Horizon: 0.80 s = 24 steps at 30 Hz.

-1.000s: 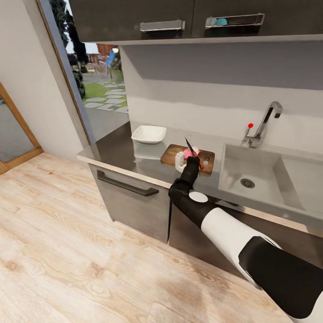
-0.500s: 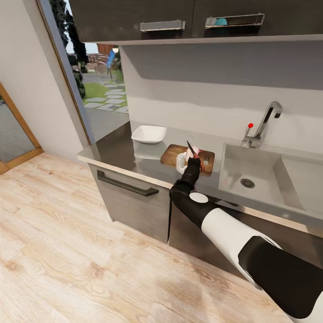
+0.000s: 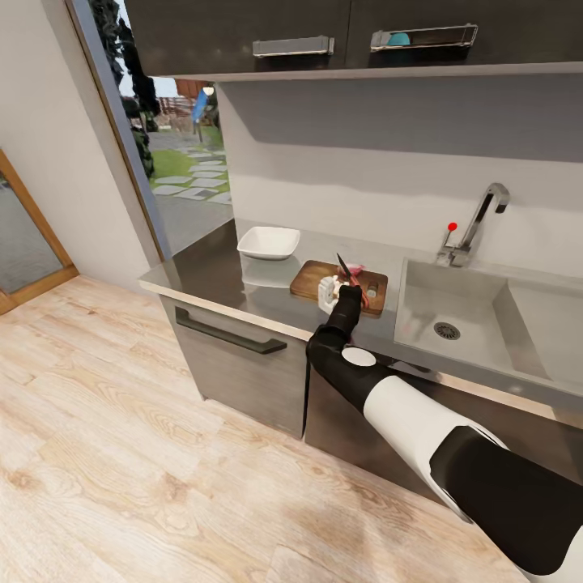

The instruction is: In the kitchen, take the Vidalia onion out of the sink, dice it on the chopping board with the paring knife, put the diced onion into the bowl on the countertop, then place both the paring knife and the chopping board into the sink.

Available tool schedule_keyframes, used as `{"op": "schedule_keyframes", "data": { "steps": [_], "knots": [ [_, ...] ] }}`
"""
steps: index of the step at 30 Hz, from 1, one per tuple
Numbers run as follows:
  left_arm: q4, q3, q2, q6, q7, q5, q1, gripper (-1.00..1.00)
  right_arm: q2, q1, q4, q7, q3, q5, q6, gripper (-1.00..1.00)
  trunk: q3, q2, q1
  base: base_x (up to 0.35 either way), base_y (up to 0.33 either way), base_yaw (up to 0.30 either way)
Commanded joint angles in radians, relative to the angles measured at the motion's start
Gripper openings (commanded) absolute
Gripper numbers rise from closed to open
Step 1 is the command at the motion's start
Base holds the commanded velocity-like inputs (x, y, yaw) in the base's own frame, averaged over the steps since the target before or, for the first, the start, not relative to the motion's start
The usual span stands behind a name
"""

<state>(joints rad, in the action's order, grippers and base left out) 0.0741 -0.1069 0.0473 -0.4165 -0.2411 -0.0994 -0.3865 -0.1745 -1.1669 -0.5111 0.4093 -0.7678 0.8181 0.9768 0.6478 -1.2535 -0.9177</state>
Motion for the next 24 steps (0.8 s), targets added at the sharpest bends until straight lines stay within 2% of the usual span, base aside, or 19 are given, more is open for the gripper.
{"op": "schedule_keyframes", "data": {
  "steps": [1, 13, 24],
  "knots": [
    [0.004, -0.007, 0.0, -0.008, 0.003, -0.003, -0.002, 1.0, 0.0, -0.002, 0.002, 0.006, -0.005, -0.007, 0.005, -1.0, 0.001, -0.001, 0.0, 0.0, 0.0, 0.0],
    [0.004, -0.007, 0.0, -0.008, 0.003, -0.003, -0.002, 1.0, 0.0, -0.002, 0.051, 0.006, -0.005, -0.007, -0.003, -1.0, 0.001, -0.001, 0.0, 0.0, 0.0, 0.0],
    [0.004, -0.007, 0.0, -0.008, 0.003, -0.003, -0.002, 1.0, 0.0, -0.001, 0.033, 0.009, -0.006, -0.003, -0.008, -1.0, 0.001, -0.001, 0.0, 0.0, 0.0, 0.0]
  ]
}}
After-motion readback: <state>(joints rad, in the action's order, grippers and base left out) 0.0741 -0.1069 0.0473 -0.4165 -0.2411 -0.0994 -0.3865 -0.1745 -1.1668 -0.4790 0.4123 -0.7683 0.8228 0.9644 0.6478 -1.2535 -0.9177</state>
